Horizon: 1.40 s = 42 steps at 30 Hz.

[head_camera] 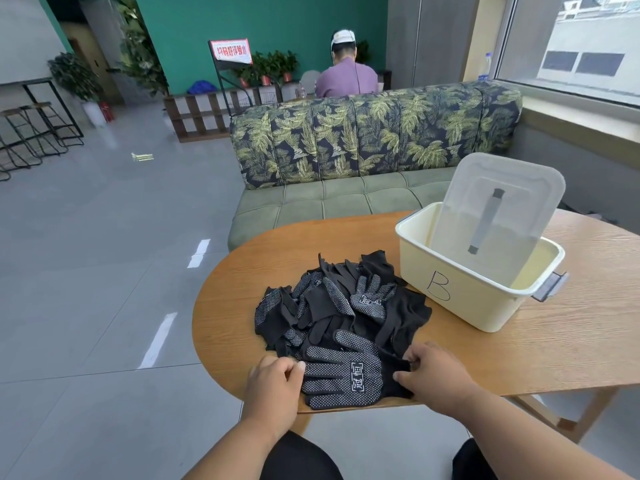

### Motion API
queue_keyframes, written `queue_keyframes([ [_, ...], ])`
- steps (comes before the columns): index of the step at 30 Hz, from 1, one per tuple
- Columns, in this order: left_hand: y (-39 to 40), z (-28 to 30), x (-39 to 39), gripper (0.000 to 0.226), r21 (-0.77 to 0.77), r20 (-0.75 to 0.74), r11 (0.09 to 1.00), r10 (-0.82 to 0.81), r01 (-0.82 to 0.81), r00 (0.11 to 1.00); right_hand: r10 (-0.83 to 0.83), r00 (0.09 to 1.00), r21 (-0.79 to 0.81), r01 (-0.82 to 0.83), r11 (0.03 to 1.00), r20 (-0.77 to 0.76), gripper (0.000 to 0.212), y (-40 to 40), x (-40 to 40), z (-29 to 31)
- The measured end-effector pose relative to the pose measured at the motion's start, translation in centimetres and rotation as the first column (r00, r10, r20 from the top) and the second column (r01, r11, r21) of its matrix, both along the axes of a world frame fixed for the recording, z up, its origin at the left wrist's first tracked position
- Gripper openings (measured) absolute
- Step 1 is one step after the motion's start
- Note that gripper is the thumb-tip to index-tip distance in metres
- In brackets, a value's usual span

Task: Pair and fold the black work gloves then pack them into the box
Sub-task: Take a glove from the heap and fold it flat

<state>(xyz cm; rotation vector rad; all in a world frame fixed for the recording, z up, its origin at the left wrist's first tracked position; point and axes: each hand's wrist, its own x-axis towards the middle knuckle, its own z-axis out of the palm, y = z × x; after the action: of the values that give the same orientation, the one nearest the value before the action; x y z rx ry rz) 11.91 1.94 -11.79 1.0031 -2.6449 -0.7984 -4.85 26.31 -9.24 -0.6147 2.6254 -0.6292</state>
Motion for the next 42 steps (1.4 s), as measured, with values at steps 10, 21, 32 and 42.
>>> queue_keyframes([
  [10, 1.9, 1.0, 1.5, 0.033, -0.112, -0.057, 0.993, -0.050, 0.043, 0.997, -0.007, 0.992, -0.219, 0.035, 0.975, 0.127, 0.010, 0.7, -0.2, -0.6],
  [21, 2.6, 1.4, 2.6, 0.020, -0.078, -0.010, 0.993, -0.085, 0.084, 0.996, -0.037, 0.994, -0.173, 0.054, 0.984, 0.099, 0.022, 0.3, 0.0, -1.3],
  [32, 1.8, 1.5, 1.4, 0.017, -0.063, 0.022, 0.997, -0.045, 0.046, 0.999, -0.026, 1.000, -0.111, 0.027, 0.993, 0.013, 0.047, 0.3, 0.7, -1.4],
  [42, 1.0, 1.4, 1.3, 0.018, -0.113, -0.033, 0.993, -0.045, 0.041, 0.998, -0.064, 0.996, -0.059, 0.061, 0.996, -0.056, 0.033, 0.0, 1.4, -1.3],
])
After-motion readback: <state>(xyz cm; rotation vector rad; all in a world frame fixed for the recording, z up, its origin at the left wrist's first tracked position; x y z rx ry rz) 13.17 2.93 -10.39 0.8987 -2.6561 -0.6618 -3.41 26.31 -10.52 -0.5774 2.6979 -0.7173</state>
